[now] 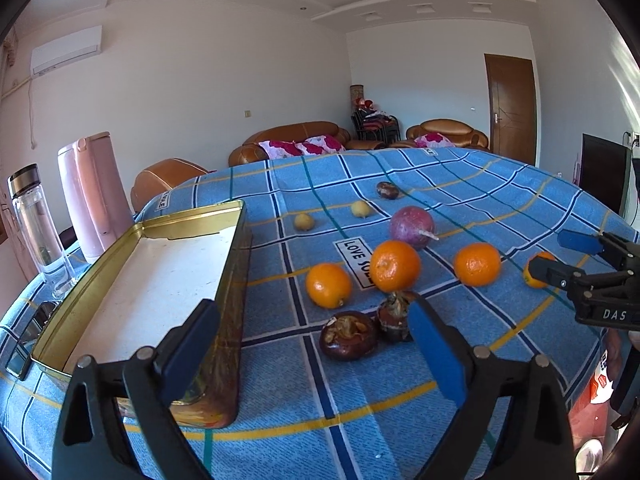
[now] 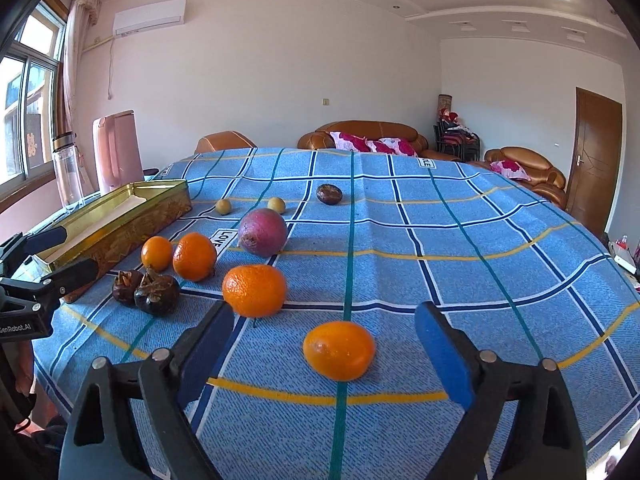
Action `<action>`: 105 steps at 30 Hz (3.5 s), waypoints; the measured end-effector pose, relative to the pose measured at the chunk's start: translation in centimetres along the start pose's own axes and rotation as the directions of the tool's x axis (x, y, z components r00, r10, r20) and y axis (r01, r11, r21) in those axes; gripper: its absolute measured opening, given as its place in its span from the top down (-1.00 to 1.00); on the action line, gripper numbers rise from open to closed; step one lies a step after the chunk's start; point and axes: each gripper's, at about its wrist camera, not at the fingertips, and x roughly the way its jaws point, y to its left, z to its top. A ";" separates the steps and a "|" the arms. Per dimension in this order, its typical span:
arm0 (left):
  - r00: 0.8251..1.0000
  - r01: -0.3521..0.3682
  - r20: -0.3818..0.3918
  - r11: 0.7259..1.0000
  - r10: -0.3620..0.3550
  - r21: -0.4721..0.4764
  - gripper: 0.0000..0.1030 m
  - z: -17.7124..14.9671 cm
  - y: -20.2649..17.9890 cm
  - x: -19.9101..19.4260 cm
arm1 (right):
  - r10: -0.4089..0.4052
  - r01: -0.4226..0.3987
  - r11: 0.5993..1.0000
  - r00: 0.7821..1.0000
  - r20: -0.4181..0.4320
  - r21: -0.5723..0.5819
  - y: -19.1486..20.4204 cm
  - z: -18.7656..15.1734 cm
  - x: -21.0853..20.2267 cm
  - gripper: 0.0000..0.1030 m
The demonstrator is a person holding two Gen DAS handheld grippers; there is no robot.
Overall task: Organize fruits
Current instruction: 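Close the left gripper on the mangosteen while the right gripper closes on the orange, then lift the mangosteen with the left gripper while the right gripper lifts the orange, then carry the mangosteen and orange in both grippers over the gold tin tray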
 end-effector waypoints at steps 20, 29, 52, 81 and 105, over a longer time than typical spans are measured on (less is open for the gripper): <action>0.981 0.046 -0.188 0.999 -0.044 0.006 -0.11 -0.6 -1.3 3.9 | 0.076 -0.077 0.997 0.992 -0.102 -0.001 -0.6 -1.7 2.3 0.12; 0.971 0.076 -0.230 0.997 -0.073 0.007 0.14 -0.6 -1.3 4.8 | 0.100 -0.102 0.995 0.990 -0.103 -0.021 -0.1 -1.8 2.3 0.16; 0.996 0.058 -0.075 0.998 -0.057 0.015 0.16 -0.3 -0.7 2.1 | 0.176 -0.178 0.982 0.984 -0.032 -0.061 2.3 -1.0 0.5 0.16; 0.991 0.005 0.133 1.000 -0.009 0.026 0.16 0.9 -0.3 -1.9 | 0.250 -0.235 0.961 0.963 0.096 -0.146 5.9 0.5 -2.0 0.16; 0.973 -0.038 0.228 0.999 0.036 0.003 0.16 1.5 0.8 -3.9 | 0.289 -0.254 0.941 0.947 0.143 -0.224 8.5 2.7 -2.9 0.16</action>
